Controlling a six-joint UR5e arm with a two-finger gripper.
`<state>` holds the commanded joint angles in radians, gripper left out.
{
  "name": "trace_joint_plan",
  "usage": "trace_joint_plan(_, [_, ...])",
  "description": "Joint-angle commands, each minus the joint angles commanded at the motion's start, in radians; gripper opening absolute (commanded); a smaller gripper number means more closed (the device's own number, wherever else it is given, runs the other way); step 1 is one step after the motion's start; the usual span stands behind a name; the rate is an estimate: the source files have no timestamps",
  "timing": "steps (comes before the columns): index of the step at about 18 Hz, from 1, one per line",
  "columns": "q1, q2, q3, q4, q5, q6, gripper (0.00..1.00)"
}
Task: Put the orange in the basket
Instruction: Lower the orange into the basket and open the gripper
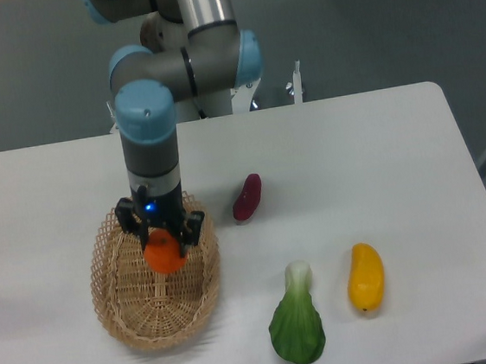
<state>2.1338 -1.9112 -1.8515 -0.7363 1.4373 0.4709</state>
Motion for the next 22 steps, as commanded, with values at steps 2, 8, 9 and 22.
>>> trace_joint_plan(2, [-0.002,-0.028,0.014,0.000,0.000,0.002,0.60])
trace_joint_plan(8, [-0.008,-0.048,0.015,0.000,0.002,0.009,0.60])
trace_joint_plan(9, [-0.008,-0.049,0.015,0.000,0.002,0.009,0.60])
trace_joint_plan(22, [-0.009,-0.042,0.015,-0.002,0.002,0.011,1.00])
